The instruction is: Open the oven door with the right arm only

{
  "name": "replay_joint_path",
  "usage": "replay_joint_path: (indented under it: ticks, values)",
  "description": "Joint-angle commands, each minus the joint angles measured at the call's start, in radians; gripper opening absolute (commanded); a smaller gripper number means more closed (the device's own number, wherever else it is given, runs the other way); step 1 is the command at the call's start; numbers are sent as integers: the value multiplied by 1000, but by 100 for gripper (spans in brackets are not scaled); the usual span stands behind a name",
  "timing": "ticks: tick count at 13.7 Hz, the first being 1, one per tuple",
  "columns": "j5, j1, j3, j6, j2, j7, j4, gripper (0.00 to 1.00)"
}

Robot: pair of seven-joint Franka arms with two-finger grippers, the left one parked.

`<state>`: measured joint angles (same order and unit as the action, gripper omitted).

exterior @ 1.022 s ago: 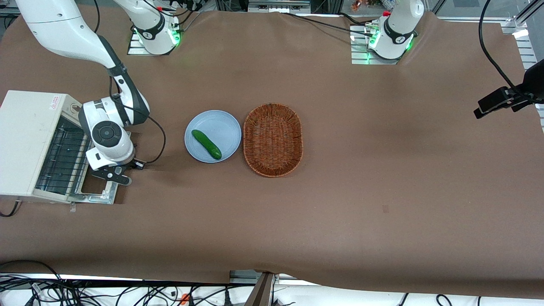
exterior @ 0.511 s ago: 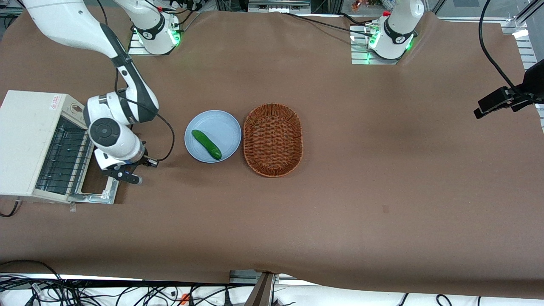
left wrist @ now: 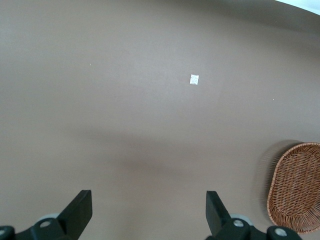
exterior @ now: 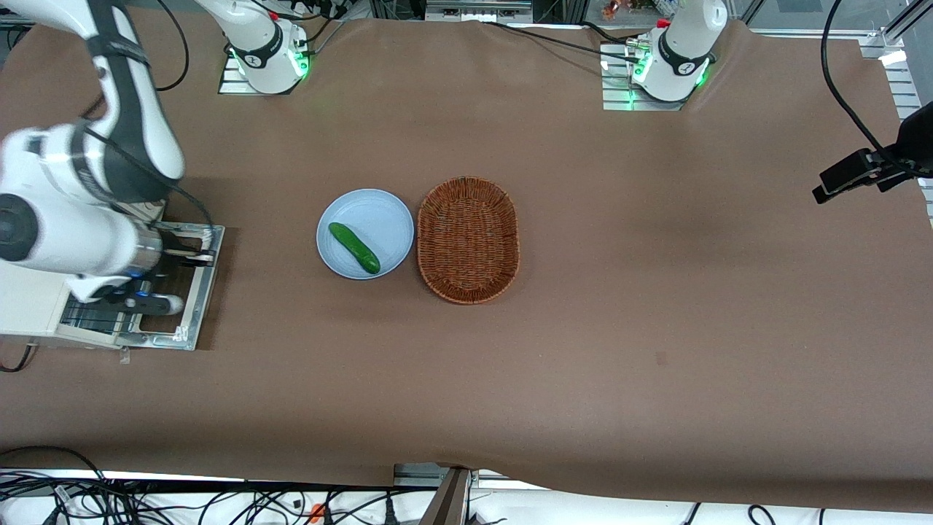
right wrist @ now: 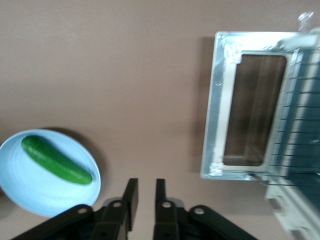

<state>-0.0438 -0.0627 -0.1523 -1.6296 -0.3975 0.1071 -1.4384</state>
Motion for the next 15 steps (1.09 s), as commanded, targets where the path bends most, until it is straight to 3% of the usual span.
replay_joint_path:
  ticks: [1, 5, 6, 8, 11, 15]
  values:
    - [21, -37, 7, 83, 5, -119, 111, 100]
    - [25, -72, 5, 175, 107, -158, 116, 100]
    - [28, -74, 14, 174, 190, -155, 20, 100]
    - [24, -66, 31, 18, 360, -155, -216, 100]
    - [35, -7, 129, -4, 381, -193, -254, 100]
    - [33, -15, 131, 28, 381, -193, -241, 100]
